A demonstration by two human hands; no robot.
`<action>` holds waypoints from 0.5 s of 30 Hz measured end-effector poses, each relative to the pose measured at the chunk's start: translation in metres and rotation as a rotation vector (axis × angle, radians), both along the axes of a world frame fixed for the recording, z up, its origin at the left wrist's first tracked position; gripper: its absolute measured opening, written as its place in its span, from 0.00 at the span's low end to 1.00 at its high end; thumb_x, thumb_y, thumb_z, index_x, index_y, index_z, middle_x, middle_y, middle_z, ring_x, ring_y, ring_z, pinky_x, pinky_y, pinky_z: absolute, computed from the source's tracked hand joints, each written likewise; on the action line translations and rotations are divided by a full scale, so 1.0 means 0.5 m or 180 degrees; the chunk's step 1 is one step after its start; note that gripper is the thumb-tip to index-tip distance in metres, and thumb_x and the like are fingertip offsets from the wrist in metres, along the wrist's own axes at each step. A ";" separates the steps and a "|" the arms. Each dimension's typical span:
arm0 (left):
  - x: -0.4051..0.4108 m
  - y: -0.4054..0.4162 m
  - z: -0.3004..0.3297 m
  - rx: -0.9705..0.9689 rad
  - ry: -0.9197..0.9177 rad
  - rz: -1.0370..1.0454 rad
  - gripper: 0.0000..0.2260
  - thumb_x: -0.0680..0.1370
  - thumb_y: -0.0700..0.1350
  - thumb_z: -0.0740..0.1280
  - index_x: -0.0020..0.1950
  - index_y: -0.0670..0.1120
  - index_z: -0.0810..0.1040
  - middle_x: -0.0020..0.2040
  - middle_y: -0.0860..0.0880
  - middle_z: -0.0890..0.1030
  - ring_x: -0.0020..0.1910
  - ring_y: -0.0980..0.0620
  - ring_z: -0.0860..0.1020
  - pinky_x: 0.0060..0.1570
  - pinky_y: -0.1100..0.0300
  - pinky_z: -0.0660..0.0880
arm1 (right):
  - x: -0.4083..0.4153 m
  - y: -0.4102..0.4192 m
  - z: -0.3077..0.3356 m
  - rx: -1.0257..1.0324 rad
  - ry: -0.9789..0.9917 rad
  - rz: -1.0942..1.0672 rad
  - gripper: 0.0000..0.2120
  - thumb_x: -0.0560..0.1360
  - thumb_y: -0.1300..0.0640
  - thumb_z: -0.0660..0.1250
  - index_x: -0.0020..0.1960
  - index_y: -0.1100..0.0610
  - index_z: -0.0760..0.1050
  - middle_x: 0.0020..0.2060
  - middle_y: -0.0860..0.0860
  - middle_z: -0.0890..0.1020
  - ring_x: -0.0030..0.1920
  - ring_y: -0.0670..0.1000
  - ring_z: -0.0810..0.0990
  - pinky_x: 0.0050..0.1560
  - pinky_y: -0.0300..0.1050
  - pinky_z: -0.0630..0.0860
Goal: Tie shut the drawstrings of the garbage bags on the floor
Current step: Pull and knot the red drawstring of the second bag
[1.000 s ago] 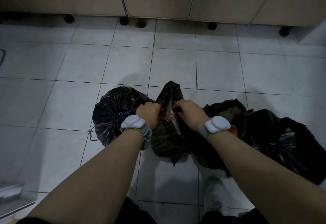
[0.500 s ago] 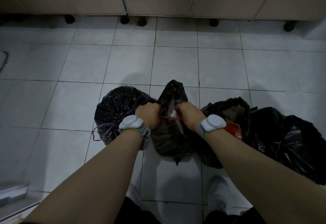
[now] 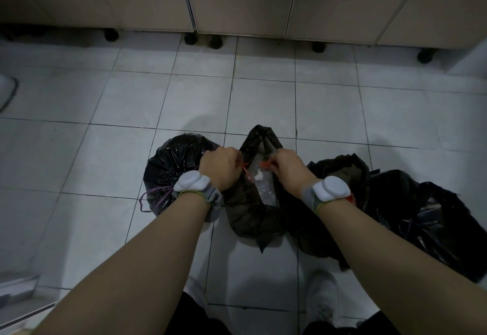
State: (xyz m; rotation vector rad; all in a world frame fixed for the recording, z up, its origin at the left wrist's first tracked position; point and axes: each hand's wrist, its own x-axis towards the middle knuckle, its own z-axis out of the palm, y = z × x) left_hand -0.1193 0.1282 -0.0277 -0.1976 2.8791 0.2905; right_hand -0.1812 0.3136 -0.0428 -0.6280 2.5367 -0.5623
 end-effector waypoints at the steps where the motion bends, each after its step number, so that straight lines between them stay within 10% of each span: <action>1: -0.001 0.001 0.005 -0.0004 0.0018 -0.0002 0.11 0.81 0.49 0.64 0.59 0.51 0.84 0.54 0.47 0.86 0.54 0.42 0.83 0.56 0.51 0.77 | 0.000 0.000 0.006 -0.0037 0.0011 -0.0014 0.10 0.79 0.61 0.62 0.51 0.63 0.82 0.49 0.59 0.82 0.50 0.58 0.82 0.50 0.46 0.76; 15: -0.009 0.032 0.070 0.1282 0.0167 0.0218 0.06 0.77 0.45 0.70 0.48 0.47 0.88 0.44 0.44 0.87 0.47 0.44 0.85 0.50 0.50 0.81 | 0.003 -0.001 0.108 -0.1067 0.0285 -0.0416 0.06 0.79 0.58 0.69 0.51 0.57 0.84 0.37 0.49 0.84 0.38 0.47 0.82 0.46 0.40 0.79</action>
